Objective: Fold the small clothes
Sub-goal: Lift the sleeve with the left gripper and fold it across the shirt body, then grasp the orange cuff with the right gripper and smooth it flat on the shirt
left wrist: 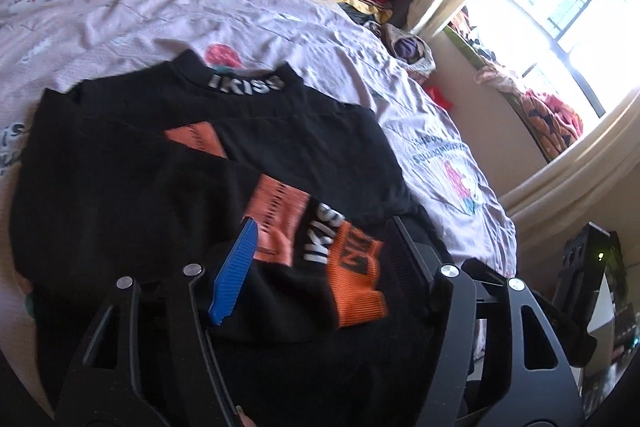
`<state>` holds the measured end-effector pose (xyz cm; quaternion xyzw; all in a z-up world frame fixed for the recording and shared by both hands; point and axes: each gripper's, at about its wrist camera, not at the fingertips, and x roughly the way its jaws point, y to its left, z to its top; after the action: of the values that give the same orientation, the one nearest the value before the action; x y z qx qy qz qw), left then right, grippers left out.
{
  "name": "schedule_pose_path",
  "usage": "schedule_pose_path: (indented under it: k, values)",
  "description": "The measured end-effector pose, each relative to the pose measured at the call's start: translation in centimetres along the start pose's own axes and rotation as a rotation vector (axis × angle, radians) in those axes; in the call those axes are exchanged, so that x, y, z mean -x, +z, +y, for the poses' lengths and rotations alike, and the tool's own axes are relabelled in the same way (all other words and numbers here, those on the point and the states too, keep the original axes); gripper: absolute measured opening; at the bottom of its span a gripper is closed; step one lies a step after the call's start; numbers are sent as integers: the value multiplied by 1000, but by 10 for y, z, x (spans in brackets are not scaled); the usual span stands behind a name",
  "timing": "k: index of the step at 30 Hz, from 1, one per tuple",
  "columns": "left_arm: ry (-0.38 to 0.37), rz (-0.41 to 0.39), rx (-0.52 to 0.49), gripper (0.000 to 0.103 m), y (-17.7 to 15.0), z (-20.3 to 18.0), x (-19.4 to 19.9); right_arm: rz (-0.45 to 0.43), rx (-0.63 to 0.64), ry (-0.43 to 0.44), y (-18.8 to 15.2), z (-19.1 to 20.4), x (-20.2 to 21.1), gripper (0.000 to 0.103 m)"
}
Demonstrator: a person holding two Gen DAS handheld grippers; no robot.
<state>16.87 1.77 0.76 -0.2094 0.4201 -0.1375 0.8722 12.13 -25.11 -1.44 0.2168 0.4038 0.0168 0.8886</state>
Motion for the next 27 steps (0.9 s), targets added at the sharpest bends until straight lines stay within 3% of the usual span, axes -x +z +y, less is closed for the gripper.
schedule_pose_path:
  k: [1, 4, 7, 9, 13, 17, 20, 23, 27]
  values:
    - [33, -17, -5, 70, 2, 3, 4, 13, 13, 15, -1, 4, -5, 98]
    - [189, -82, -31, 72, 6, 21, 21, 51, 57, 51, -3, 19, -21, 99]
    - [299, -128, -4, 78, 11, 48, 37, 82, 109, 76, -2, 37, -36, 97]
    - [330, -145, 47, 79, 14, 72, 48, 96, 139, 88, 0, 47, -46, 82]
    - [400, -166, 148, 79, 16, 116, 66, 135, 183, 83, 2, 63, -71, 69]
    - [395, -163, 234, 79, 10, 147, 73, 135, 187, 71, 1, 65, -83, 62]
    - [374, -149, 278, 79, 7, 160, 64, 129, 206, 86, 1, 68, -84, 38]
    - [287, -130, 336, 79, 6, 169, 54, 109, 224, 107, 1, 71, -80, 12]
    - [289, -126, 344, 79, 7, 168, 45, 17, 300, 131, 10, 84, -56, 8]
